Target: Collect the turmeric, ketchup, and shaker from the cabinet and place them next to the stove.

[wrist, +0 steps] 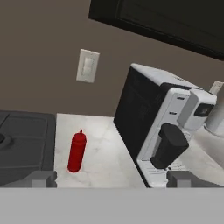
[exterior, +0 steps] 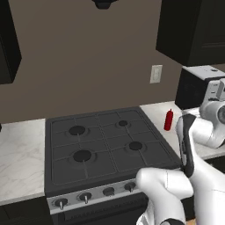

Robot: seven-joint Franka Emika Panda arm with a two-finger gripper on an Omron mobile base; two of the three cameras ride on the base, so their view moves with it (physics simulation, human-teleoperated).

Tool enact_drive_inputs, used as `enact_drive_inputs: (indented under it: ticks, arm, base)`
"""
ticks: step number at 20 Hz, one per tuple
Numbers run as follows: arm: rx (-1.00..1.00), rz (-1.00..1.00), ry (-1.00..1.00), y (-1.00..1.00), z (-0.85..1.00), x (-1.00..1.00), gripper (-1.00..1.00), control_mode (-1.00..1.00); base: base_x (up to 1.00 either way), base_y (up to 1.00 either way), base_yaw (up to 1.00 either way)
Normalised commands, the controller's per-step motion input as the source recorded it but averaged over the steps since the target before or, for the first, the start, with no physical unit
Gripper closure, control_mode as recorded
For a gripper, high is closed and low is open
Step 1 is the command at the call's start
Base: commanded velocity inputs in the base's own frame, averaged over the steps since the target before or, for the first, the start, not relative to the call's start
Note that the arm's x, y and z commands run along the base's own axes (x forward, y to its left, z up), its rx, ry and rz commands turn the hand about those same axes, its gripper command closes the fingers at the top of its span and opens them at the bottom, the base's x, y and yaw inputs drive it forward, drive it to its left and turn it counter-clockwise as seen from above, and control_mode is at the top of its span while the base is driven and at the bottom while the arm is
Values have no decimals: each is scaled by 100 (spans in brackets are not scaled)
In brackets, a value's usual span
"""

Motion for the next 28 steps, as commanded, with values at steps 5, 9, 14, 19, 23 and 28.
enact_drive_inputs:
  ticks: [5,9,14,19,23,28]
  arm:
    - [0,-11,18,5,31,-92,-100,-100]
    - [0,-1,17,26,35,-83,-100,-100]
    - [0,0,13,47,14,-69,-100,-100]
    - [-5,3,7,74,-7,-46,-100,-100]
    - [-3,7,5,48,-17,-28,-100,-100]
    - [-2,2,1,19,-7,-18,-100,-100]
  base:
    - [0,0,0]
    - [0,0,0]
    - [0,0,0]
    - [0,0,0]
    - [0,0,0]
    - [0,0,0]
